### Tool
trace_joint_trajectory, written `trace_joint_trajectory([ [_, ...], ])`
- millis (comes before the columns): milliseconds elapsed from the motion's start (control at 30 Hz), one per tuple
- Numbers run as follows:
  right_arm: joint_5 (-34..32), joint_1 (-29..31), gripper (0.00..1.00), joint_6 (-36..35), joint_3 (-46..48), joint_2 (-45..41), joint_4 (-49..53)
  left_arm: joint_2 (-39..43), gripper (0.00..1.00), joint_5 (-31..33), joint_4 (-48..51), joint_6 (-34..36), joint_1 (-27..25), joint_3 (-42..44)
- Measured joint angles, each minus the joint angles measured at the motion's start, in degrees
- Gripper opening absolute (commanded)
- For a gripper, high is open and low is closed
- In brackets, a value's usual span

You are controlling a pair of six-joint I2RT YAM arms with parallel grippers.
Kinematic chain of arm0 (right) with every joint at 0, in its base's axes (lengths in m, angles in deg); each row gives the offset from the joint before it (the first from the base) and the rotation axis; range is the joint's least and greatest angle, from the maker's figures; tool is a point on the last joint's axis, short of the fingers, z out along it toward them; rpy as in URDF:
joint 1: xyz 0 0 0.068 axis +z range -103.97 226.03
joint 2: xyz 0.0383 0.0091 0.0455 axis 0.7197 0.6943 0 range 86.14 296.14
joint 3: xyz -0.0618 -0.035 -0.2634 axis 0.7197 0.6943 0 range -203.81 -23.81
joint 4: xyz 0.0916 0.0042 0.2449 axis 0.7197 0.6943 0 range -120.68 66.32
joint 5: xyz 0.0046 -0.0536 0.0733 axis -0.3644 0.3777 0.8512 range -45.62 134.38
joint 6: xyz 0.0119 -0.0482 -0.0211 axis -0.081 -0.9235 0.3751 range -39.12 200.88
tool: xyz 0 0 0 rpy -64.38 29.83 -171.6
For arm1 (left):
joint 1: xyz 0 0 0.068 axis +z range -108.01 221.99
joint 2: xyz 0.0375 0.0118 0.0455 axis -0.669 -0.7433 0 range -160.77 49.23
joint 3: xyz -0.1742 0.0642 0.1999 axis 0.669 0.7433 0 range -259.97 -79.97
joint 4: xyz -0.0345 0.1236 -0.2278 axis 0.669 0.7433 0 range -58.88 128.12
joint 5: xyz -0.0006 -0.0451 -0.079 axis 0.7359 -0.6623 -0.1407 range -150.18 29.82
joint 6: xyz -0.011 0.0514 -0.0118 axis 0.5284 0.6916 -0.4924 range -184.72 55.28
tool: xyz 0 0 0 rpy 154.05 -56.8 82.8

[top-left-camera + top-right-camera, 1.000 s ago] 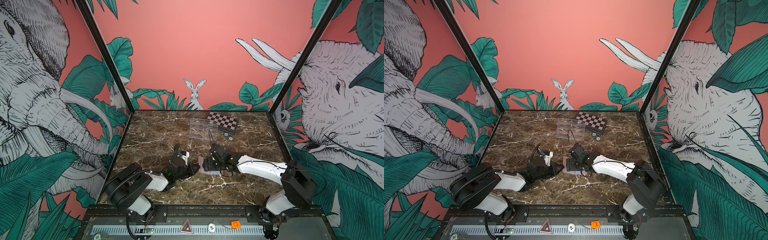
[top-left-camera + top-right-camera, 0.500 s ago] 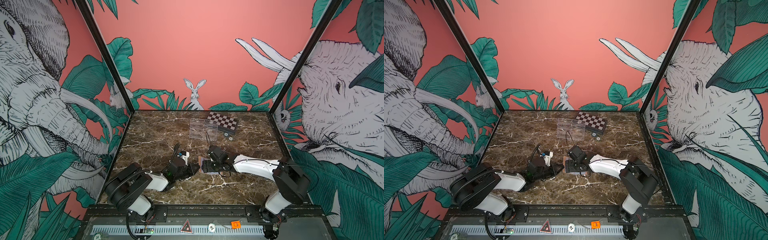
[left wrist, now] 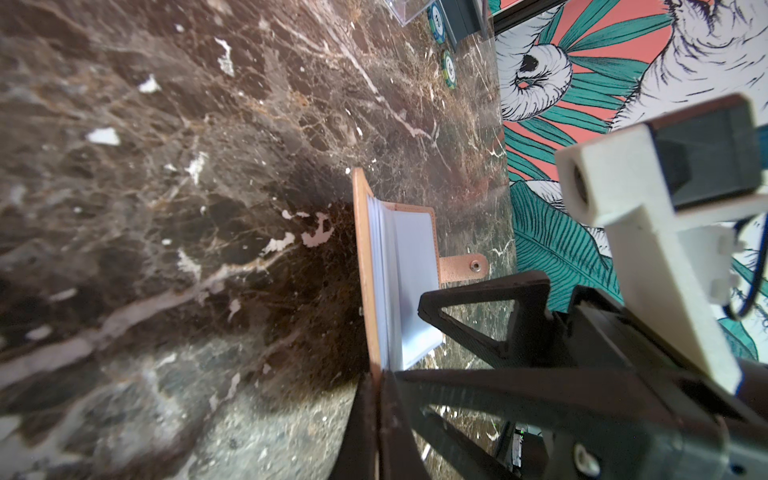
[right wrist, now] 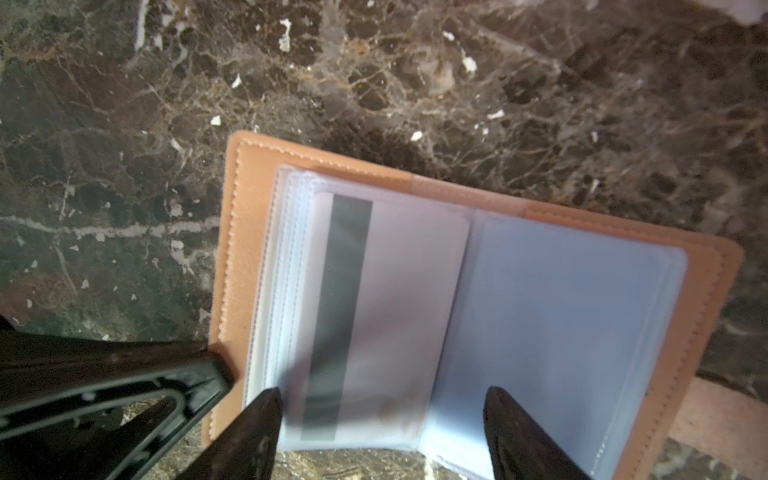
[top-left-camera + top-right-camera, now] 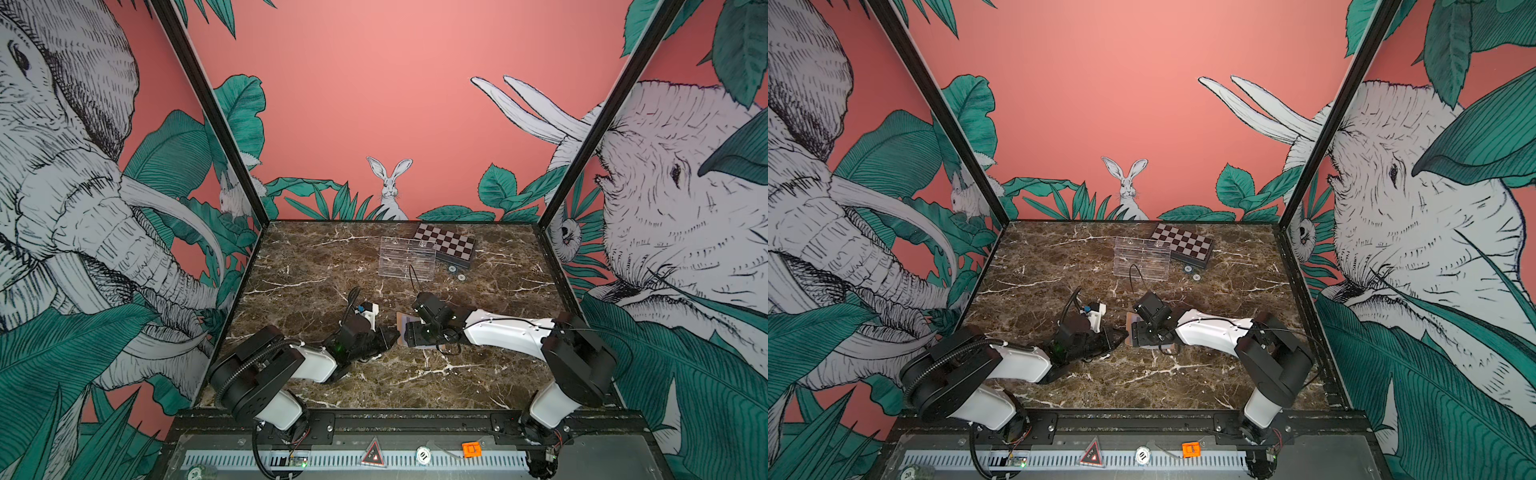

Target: Take the credit cards out of the card holder

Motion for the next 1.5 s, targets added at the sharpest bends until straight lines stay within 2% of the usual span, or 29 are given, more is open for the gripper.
trace_joint_trajectory([
  [300,-1.36,0.39,0.63,0.24,-0.59,0.09,1.16,0.0,0.0,0.13,0.0,0.02,-0.07,0.0],
  [800,-6.97,-0.09,0.57,0.26,-0.68,-4.2,4.79,0.22,0.0,0.15,0.07,0.59,-0.07,0.0],
  [1033,-4.87,-0.37,0.68,-0.26,1.05,-5.38,2.08,0.22,0.0,0.15,0.07,0.94,-0.07,0.0],
  [1500,-1.36,0.52,0.72,-0.46,0.17,-0.87,-0.2,0.31,0.0,0.13,0.07,0.98,-0.07,0.0],
])
